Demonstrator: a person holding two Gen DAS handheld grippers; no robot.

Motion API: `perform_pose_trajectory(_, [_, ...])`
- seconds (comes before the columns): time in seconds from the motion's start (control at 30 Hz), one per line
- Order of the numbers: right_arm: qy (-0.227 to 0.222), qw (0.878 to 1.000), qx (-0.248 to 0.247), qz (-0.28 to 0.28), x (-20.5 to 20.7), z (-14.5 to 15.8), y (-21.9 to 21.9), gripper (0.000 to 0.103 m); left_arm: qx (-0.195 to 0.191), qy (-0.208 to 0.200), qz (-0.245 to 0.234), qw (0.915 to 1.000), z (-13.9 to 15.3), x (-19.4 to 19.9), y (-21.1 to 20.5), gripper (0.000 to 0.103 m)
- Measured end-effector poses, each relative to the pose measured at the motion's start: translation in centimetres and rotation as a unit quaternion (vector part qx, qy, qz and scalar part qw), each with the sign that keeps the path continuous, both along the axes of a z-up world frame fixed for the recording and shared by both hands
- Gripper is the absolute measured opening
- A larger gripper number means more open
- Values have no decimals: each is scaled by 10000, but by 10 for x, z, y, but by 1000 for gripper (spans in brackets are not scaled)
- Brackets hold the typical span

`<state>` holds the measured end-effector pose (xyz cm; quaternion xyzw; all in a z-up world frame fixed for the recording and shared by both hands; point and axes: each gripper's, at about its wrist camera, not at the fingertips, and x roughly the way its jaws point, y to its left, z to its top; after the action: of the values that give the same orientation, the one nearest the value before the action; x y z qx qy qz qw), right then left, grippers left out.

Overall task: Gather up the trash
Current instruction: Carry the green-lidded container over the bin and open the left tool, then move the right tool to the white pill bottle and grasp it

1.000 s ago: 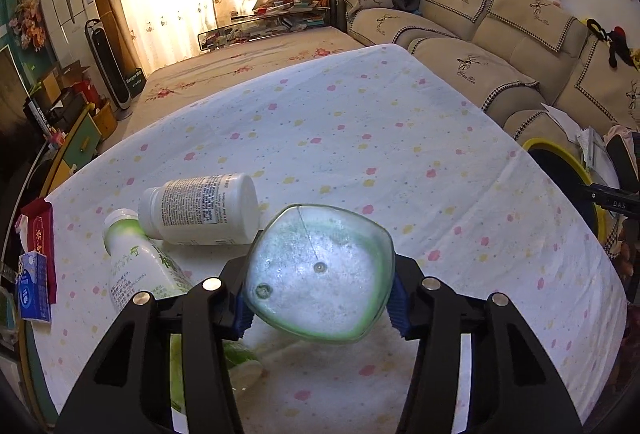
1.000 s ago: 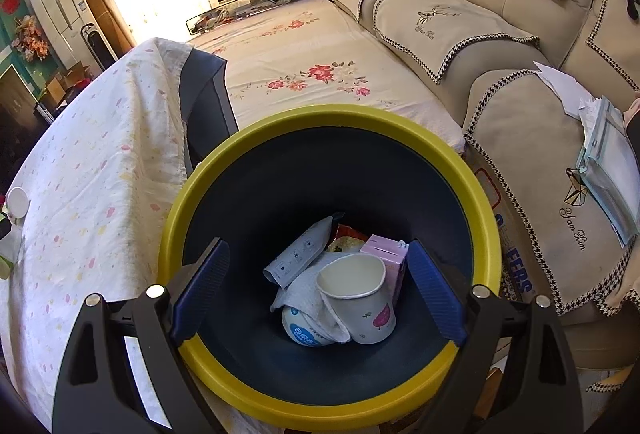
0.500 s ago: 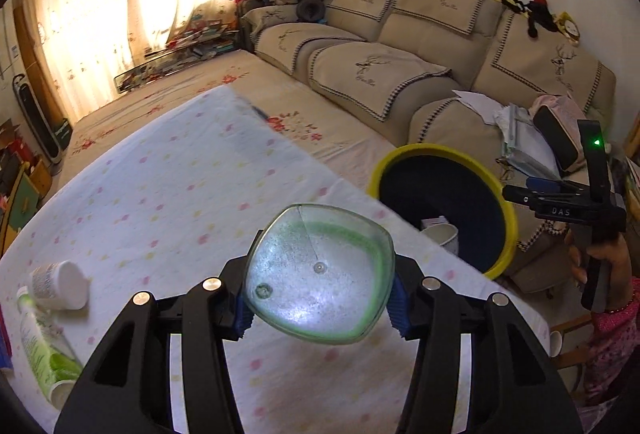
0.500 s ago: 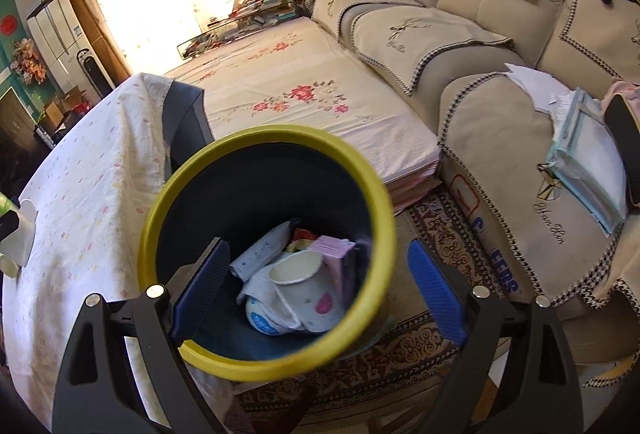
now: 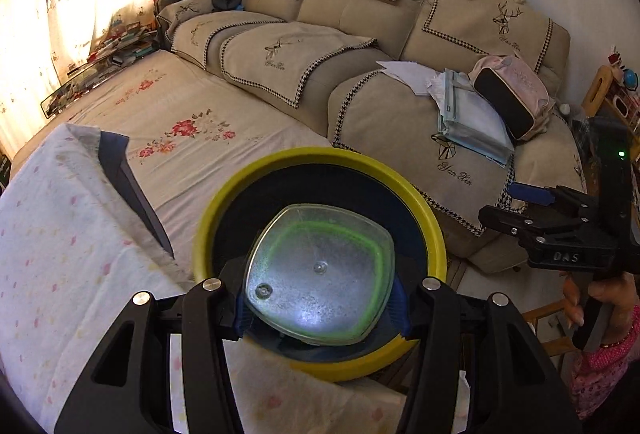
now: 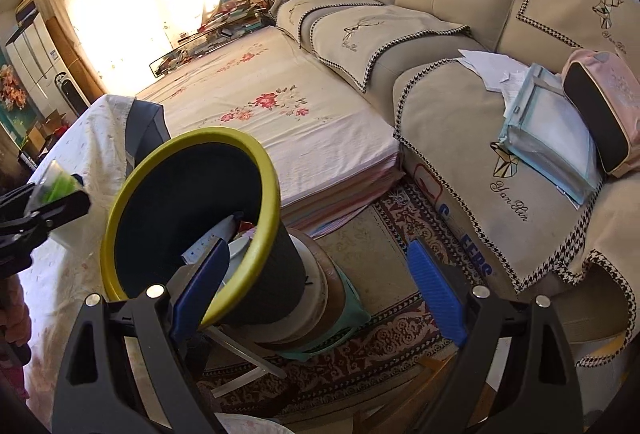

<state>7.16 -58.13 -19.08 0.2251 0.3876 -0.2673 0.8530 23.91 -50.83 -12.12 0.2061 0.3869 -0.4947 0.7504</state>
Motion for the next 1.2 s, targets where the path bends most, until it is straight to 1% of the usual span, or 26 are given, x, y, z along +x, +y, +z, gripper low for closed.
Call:
perform_pose_trajectory(0.07, [6, 10000, 32, -11, -3, -2, -2, 86, 42, 17, 23, 10000, -6, 0, -11, 57])
perform_pose_trajectory(0.1, [13, 10000, 43, -12, -3, -3, -3, 86, 34, 10, 61, 10000, -7, 1, -14, 67])
perform_pose_trajectory(0.13, [13, 10000, 56, -5, -4, -4, -4, 86, 8, -12, 113, 9999, -7, 1, -14, 73])
perform_pose_trajectory(0.2, [8, 10000, 71, 17, -3, -5, -3, 86, -56, -24, 177, 9998, -6, 0, -11, 76])
perform_pose_trajectory(0.27, [18, 10000, 84, 49, -1, -6, -2, 86, -119, -149, 267, 9995, 0, -1, 0, 77])
perform_pose_trajectory(0.33, [22, 9999, 102, 94, 2, -8, 0, 86, -228, -279, 363, 9987, 8, 0, 20, 80])
perform_pose_trajectory(0.43, [30, 9997, 131, 186, 8, -10, 5, 86, -438, -425, 649, 9960, 23, 0, 55, 84])
perform_pose_trajectory(0.57, [150, 9989, 177, 409, 29, -13, 17, 86, -810, -502, 1259, 9875, 42, 8, 123, 87])
perform_pose_trajectory(0.67, [188, 9974, 130, 685, 51, -9, 34, 86, -1006, -555, 1791, 9771, 52, 15, 181, 88])
perform_pose_trajectory(0.7, [186, 9968, 112, 770, 58, -7, 40, 86, -1051, -601, 2035, 9716, 55, 18, 205, 89])
perform_pose_trajectory(0.83, [166, 9920, 48, 1251, 95, 6, 73, 86, -1129, -816, 2766, 9508, 66, 33, 284, 90])
perform_pose_trajectory(0.9, [153, 9887, -11, 1494, 113, 12, 92, 86, -1051, -1065, 3145, 9374, 70, 38, 323, 91])
perform_pose_trajectory(1.03, [81, 9768, -58, 2138, 156, 27, 142, 86, -891, -1385, 3718, 9136, 69, 46, 390, 91])
perform_pose_trajectory(1.07, [58, 9732, -58, 2298, 166, 30, 154, 86, -834, -1444, 3811, 9094, 67, 47, 403, 91])
perform_pose_trajectory(1.1, [41, 9697, -74, 2443, 175, 33, 165, 86, -770, -1542, 3929, 9033, 64, 48, 416, 91])
perform_pose_trajectory(1.2, [26, 9554, -167, 2948, 207, 41, 210, 86, -686, -1697, 4185, 8896, 55, 52, 444, 92])
